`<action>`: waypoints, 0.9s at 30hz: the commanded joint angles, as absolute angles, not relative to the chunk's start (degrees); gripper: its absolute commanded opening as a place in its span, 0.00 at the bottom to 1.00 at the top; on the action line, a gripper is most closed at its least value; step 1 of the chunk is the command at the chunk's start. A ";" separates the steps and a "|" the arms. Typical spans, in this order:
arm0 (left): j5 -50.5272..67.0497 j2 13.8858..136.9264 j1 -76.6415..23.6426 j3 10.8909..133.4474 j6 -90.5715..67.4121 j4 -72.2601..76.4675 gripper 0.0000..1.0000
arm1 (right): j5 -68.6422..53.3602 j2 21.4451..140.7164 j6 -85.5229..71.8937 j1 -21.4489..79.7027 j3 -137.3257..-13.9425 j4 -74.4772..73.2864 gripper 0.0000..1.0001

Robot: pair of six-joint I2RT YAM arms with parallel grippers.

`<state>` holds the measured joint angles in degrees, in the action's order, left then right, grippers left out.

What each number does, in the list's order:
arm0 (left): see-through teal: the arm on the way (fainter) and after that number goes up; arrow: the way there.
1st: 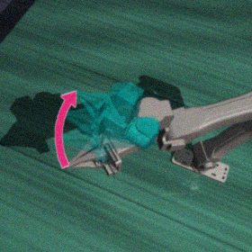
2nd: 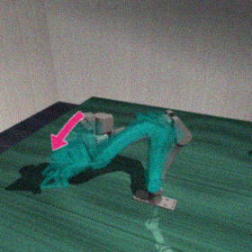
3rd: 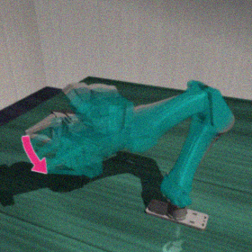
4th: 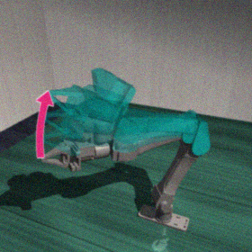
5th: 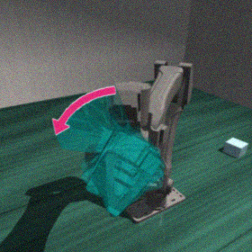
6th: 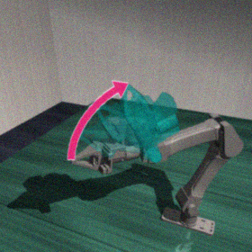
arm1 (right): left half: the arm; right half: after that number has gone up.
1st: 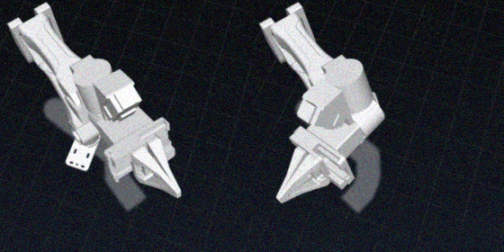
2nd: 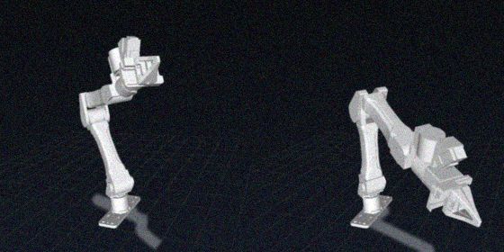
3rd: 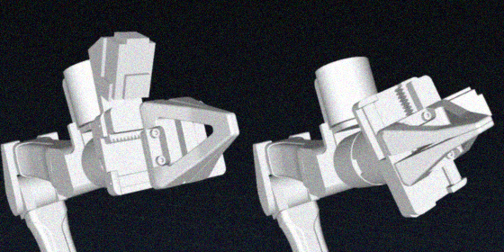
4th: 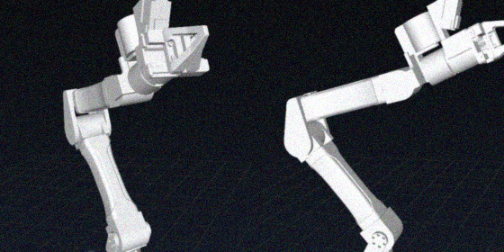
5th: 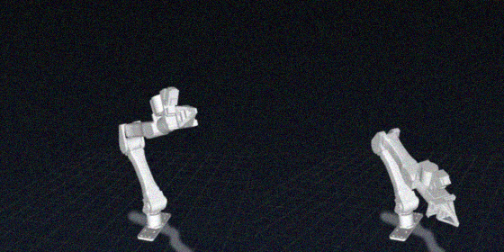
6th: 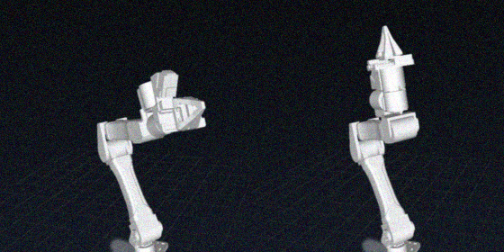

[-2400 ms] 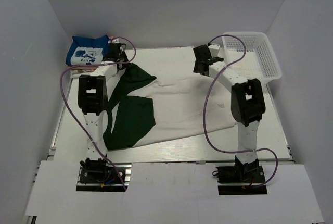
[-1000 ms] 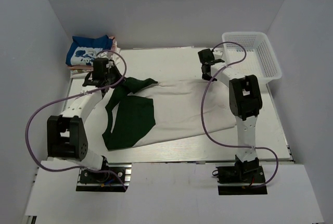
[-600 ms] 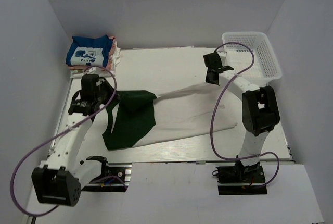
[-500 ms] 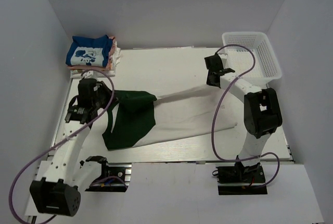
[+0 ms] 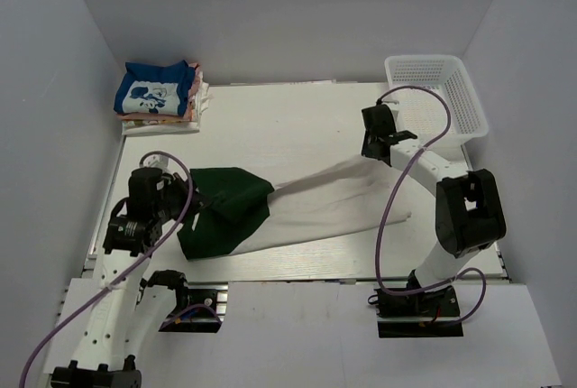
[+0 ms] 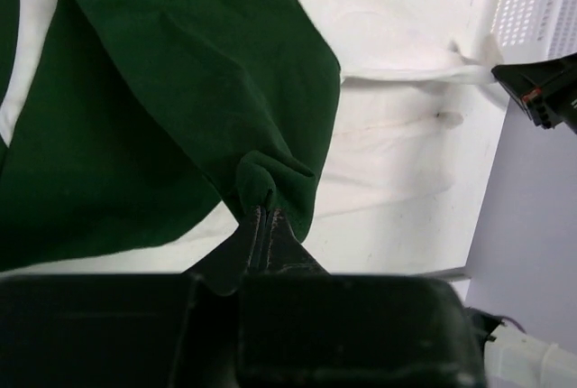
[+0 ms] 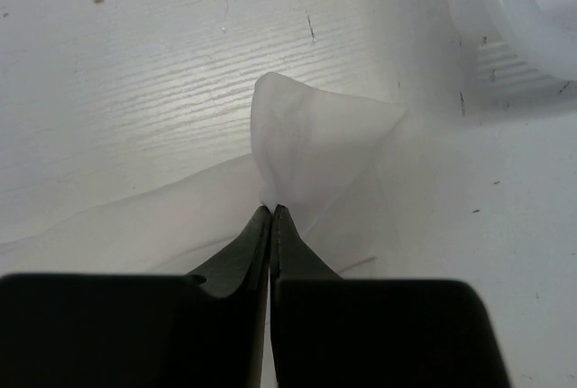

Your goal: Fold and stack the t-shirts

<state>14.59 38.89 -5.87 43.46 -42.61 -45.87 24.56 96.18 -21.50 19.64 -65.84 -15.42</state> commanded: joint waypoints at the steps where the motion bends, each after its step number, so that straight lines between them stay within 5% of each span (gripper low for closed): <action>1: 16.70 35.95 -6.06 40.01 -43.15 -51.68 0.00 | 23.73 92.47 -22.05 19.78 -62.58 -13.10 0.00; 4: 20.55 34.89 -6.06 35.97 -43.15 -52.21 0.07 | 23.82 90.27 -23.90 19.77 -57.84 -10.99 0.00; 6: 21.18 34.89 -6.06 34.72 -42.63 -53.08 0.28 | 23.64 89.65 -24.87 19.69 -54.87 -10.64 0.06; 7: 21.18 34.89 -6.06 34.72 -41.67 -53.96 0.82 | 23.73 89.47 -26.44 19.60 -54.41 -11.24 0.31; 8: 21.96 34.89 -6.06 34.72 -41.14 -54.49 1.00 | 24.43 89.56 -26.98 19.69 -53.88 -11.95 0.48; 10: 23.28 35.42 -6.06 36.56 -39.65 -55.28 1.00 | 25.74 89.03 -27.77 19.60 -52.91 -14.23 0.90; 17: 18.37 37.70 -6.06 41.66 -38.41 -51.79 1.00 | 28.75 82.10 -28.83 19.60 -52.74 -15.82 0.90; 27: 24.35 64.27 -6.59 33.22 -39.37 -16.28 1.00 | 7.48 86.83 -19.25 20.13 -53.52 -2.99 0.90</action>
